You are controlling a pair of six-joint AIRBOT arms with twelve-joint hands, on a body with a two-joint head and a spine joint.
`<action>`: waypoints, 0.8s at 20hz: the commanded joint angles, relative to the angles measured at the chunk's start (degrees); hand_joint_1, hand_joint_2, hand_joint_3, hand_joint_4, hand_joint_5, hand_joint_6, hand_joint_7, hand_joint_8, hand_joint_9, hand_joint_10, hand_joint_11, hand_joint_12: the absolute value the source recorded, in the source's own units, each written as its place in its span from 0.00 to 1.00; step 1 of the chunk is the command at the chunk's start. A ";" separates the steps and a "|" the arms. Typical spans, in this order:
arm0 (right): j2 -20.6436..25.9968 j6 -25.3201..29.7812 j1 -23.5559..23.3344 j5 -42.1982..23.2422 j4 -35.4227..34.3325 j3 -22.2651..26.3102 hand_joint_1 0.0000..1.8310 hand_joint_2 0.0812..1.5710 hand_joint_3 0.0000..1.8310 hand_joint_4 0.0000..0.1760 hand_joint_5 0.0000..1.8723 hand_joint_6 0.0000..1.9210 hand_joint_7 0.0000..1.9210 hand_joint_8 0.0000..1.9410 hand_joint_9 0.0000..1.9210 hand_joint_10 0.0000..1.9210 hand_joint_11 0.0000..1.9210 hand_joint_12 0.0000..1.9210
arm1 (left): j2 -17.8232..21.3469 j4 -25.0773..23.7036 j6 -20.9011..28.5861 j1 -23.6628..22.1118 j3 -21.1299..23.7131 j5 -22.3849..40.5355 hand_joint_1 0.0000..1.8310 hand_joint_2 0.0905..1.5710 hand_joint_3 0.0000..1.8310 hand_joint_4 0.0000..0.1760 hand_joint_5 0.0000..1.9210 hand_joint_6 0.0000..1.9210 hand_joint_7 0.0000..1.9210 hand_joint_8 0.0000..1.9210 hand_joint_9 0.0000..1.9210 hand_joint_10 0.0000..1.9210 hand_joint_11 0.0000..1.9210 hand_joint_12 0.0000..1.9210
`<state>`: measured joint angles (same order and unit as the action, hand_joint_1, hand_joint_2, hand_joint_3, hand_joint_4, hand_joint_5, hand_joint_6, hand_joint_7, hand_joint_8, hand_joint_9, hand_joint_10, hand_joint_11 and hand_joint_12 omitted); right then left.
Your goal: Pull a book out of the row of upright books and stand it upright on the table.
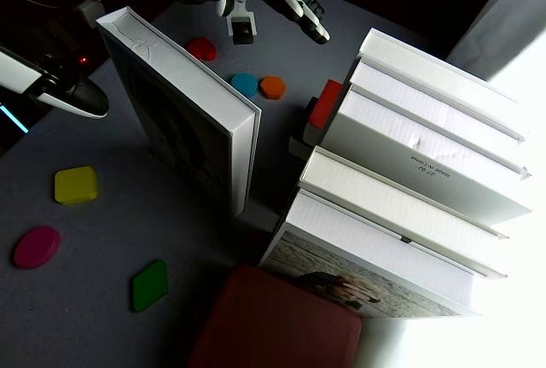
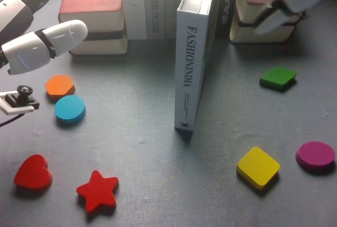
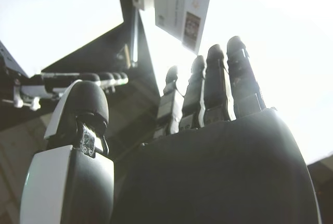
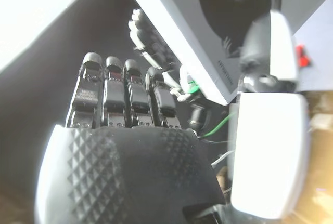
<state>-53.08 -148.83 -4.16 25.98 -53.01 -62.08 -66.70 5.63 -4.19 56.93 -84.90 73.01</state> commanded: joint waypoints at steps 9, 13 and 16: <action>9.68 -18.15 3.67 -13.55 -31.77 0.72 0.00 0.82 0.01 0.04 0.00 0.00 0.00 0.00 0.00 0.00 0.00 0.00 | 1.21 3.95 0.46 1.34 1.68 10.42 0.18 0.84 0.00 0.32 0.02 0.00 0.00 0.00 0.00 0.00 0.00 0.00; 11.40 -23.55 7.93 -11.64 -46.44 -1.08 0.00 0.90 0.01 0.00 0.00 0.00 0.00 0.00 0.00 0.00 0.00 0.00 | 1.36 5.48 0.48 2.29 2.21 12.66 0.14 0.83 0.00 0.19 0.00 0.00 0.00 0.00 0.00 0.00 0.00 0.00; 11.24 -23.66 11.81 -5.81 -56.67 -4.32 0.00 0.84 0.00 0.00 0.00 0.00 0.00 0.00 0.00 0.00 0.00 0.00 | 1.40 6.61 0.95 2.95 2.47 14.27 0.12 0.84 0.00 0.24 0.00 0.00 0.00 0.00 0.00 0.00 0.00 0.00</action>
<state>-41.76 -172.35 9.08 17.21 -108.38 -67.05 -65.47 10.79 -3.57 60.25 -82.32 79.81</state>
